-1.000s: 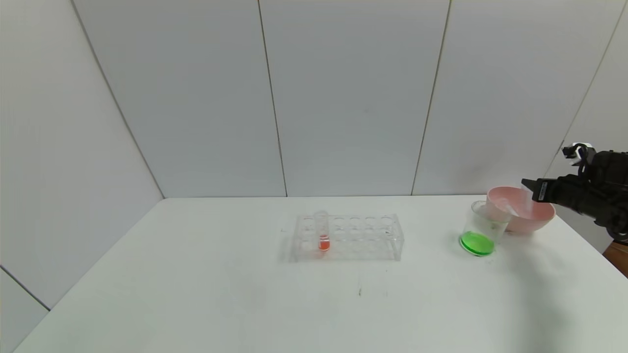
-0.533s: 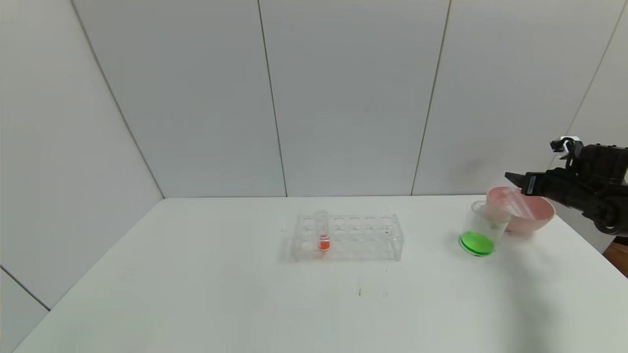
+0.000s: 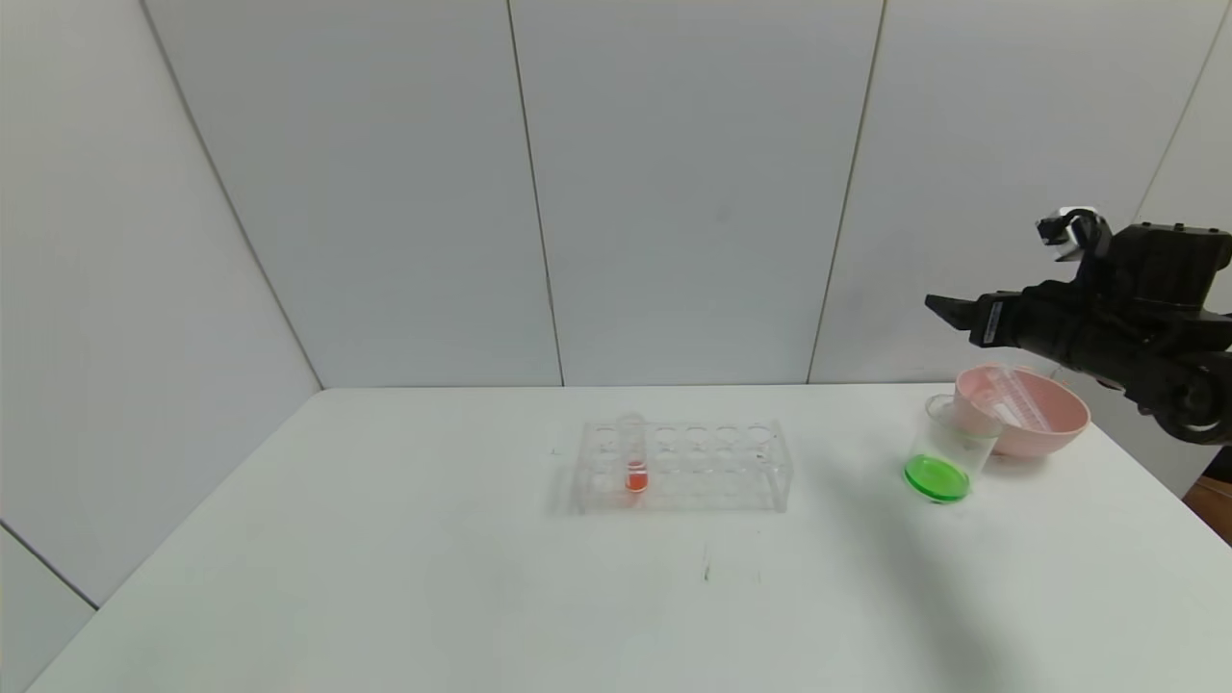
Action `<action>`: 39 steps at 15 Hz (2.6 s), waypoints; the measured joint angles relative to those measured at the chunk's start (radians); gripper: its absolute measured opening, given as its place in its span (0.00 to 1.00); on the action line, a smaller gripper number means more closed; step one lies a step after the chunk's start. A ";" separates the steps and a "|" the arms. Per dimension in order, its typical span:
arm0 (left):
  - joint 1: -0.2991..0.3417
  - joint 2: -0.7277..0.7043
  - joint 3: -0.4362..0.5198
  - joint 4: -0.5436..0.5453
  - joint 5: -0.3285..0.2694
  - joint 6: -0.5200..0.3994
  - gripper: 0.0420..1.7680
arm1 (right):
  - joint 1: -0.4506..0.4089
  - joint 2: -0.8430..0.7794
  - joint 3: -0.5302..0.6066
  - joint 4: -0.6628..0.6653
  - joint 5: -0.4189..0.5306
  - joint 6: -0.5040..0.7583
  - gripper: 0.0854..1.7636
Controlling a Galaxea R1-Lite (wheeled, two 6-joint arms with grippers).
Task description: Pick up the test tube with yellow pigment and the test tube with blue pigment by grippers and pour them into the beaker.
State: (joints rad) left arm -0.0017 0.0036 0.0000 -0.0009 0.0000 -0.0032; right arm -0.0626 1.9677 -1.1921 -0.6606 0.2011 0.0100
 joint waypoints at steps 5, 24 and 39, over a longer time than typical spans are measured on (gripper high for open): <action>0.000 0.000 0.000 0.000 0.000 0.000 1.00 | 0.003 -0.256 0.184 -0.018 0.003 0.022 0.93; 0.000 0.000 0.000 0.000 0.000 0.000 1.00 | 0.038 -1.703 0.769 0.227 0.089 -0.019 0.96; 0.000 0.000 0.000 0.000 0.000 0.000 1.00 | 0.051 -1.969 1.186 0.679 -0.178 -0.067 0.96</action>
